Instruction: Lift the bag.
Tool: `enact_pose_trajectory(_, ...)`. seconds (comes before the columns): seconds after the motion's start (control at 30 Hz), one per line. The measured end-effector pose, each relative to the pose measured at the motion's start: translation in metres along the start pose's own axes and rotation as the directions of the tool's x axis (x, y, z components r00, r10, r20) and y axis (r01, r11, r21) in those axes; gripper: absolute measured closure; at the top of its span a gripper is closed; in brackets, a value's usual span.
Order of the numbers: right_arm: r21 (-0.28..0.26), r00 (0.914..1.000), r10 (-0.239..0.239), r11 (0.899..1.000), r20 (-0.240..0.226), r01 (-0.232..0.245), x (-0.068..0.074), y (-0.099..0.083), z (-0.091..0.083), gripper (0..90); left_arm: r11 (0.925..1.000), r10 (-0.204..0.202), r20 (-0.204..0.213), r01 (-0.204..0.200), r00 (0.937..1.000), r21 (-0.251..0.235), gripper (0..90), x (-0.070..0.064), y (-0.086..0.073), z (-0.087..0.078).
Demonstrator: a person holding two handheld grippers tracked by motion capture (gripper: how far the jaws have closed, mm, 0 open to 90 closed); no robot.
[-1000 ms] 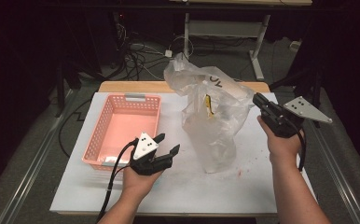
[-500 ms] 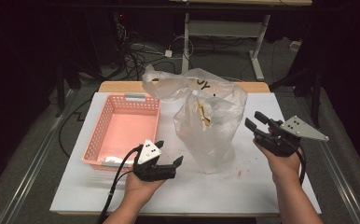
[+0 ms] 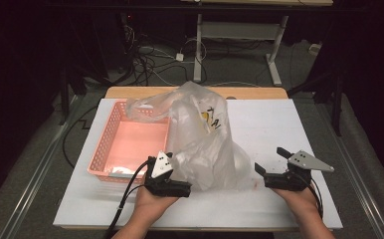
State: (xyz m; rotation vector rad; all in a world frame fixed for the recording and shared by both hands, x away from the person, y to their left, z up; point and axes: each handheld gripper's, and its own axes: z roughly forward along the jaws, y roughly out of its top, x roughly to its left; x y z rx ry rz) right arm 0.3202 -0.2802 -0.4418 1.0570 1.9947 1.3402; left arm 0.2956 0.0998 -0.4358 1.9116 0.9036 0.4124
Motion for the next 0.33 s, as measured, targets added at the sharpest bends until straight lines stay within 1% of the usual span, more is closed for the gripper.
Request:
enact_pose_trajectory(0.03,0.012,1.0000,0.003,1.000,0.002,-0.003,-0.001,-0.004,-0.001,0.1,1.0000,-0.005,-0.001,0.005,1.0000,-0.004,0.0,0.000,0.000,-0.001)
enact_pose_trajectory(0.07,0.013,0.9999,0.013,1.000,0.003,-0.013,-0.001,-0.007,-0.002,0.1,1.0000,-0.008,-0.001,0.008,1.0000,-0.005,0.0,0.000,0.000,-0.002)
enact_pose_trajectory(0.13,0.011,0.9995,0.023,1.000,0.022,-0.024,-0.001,-0.011,-0.003,0.1,0.9998,-0.014,-0.001,0.014,0.9999,-0.014,0.0,0.001,-0.001,-0.004)
enact_pose_trajectory(0.2,0.006,0.9994,0.028,1.000,0.019,-0.029,-0.001,-0.014,-0.004,0.1,0.9996,-0.013,-0.005,0.013,0.9999,-0.023,0.0,0.000,-0.001,-0.005)
enact_pose_trajectory(0.33,-0.002,0.9994,0.028,1.000,0.019,-0.028,-0.002,-0.016,-0.005,0.1,0.9998,-0.009,-0.008,0.009,0.9999,-0.019,0.0,-0.001,-0.002,-0.007)
